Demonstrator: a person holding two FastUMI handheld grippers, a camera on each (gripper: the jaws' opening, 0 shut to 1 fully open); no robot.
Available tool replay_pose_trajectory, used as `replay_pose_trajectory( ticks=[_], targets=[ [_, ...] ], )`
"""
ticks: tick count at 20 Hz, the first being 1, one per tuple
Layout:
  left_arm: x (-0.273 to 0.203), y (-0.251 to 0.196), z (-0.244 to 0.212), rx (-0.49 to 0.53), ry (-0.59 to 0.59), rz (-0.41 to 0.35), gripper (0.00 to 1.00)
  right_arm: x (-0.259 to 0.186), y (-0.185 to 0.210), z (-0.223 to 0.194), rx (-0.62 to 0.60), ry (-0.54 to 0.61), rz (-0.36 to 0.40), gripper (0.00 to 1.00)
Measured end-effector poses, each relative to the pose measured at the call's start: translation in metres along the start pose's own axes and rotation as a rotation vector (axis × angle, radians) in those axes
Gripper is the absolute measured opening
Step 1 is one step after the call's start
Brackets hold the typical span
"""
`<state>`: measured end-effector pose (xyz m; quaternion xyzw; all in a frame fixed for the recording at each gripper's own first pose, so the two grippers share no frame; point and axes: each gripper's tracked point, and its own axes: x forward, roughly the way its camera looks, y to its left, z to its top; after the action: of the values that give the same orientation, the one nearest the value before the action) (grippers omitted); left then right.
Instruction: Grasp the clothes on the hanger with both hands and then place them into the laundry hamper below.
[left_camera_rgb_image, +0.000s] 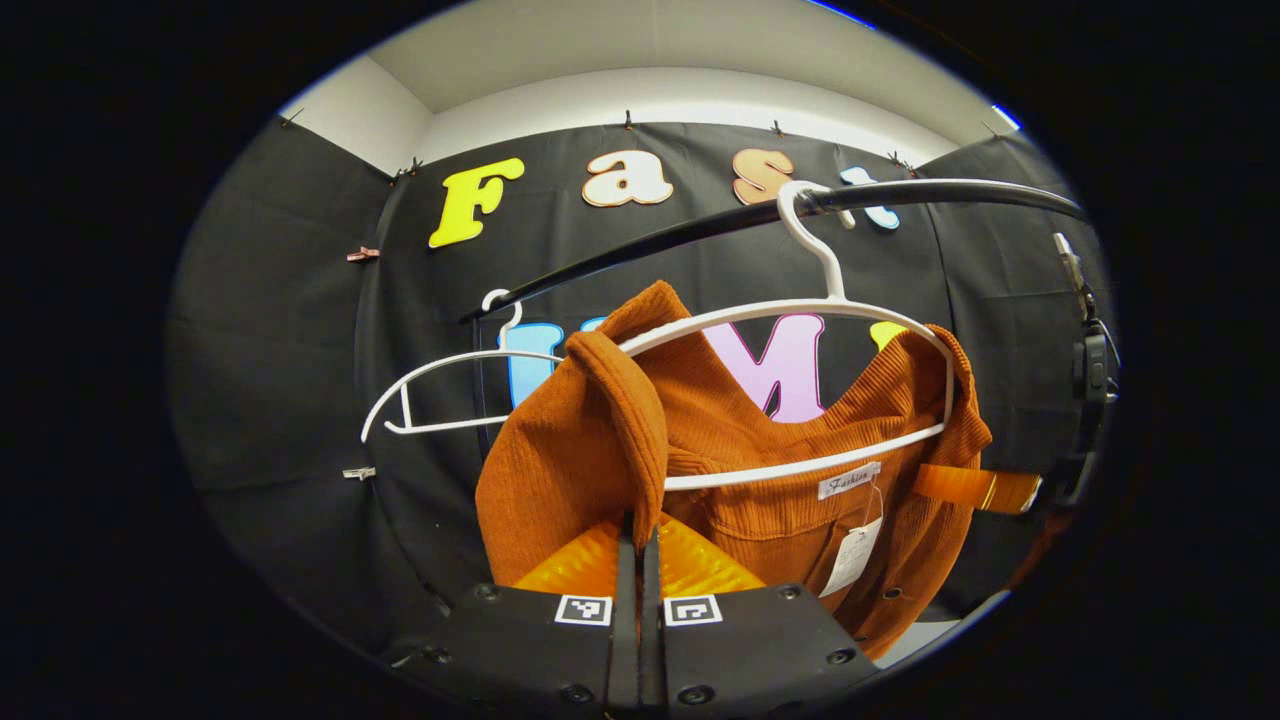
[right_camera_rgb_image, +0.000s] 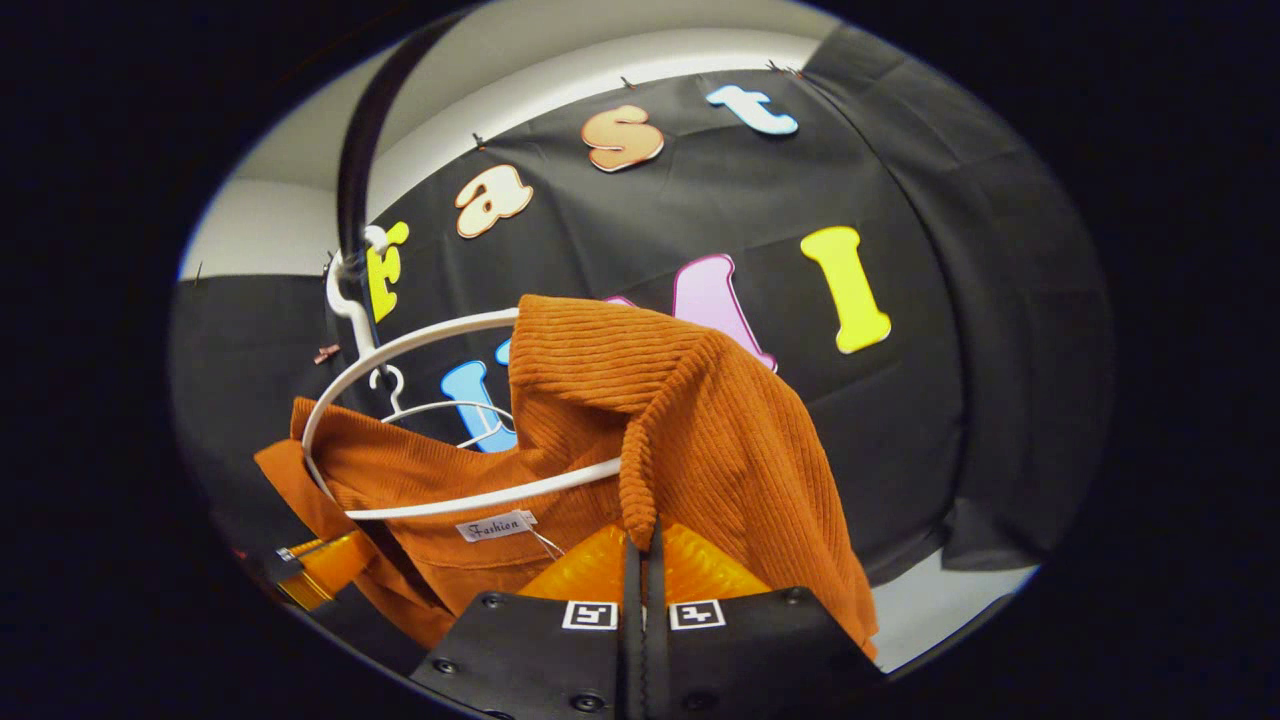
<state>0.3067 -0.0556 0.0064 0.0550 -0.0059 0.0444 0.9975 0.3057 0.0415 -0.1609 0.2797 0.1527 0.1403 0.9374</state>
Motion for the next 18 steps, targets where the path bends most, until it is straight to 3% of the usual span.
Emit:
replay_pose_trajectory(
  ticks=[3, 7, 11, 14, 18],
  targets=[
    [0.001, -0.005, -0.008, -0.054, 0.082, -0.043, 0.05, -0.006, 0.007, -0.001, 0.108, 0.125, 0.058, 0.04],
    [0.001, -0.001, -0.003, -0.101, 0.164, -0.094, 0.05, -0.012, 0.003, -0.002, 0.142, 0.284, 0.068, 0.04],
    [0.001, 0.009, 0.009, -0.138, 0.212, -0.111, 0.05, -0.022, -0.019, 0.01, 0.068, 0.345, 0.02, 0.04],
    [0.004, 0.023, 0.026, -0.161, 0.203, -0.101, 0.05, -0.02, -0.039, 0.047, 0.007, 0.271, -0.033, 0.05],
    [0.009, 0.039, 0.043, -0.145, 0.188, -0.075, 0.05, -0.016, -0.058, 0.114, 0.031, 0.047, -0.067, 0.04]
  ],
)
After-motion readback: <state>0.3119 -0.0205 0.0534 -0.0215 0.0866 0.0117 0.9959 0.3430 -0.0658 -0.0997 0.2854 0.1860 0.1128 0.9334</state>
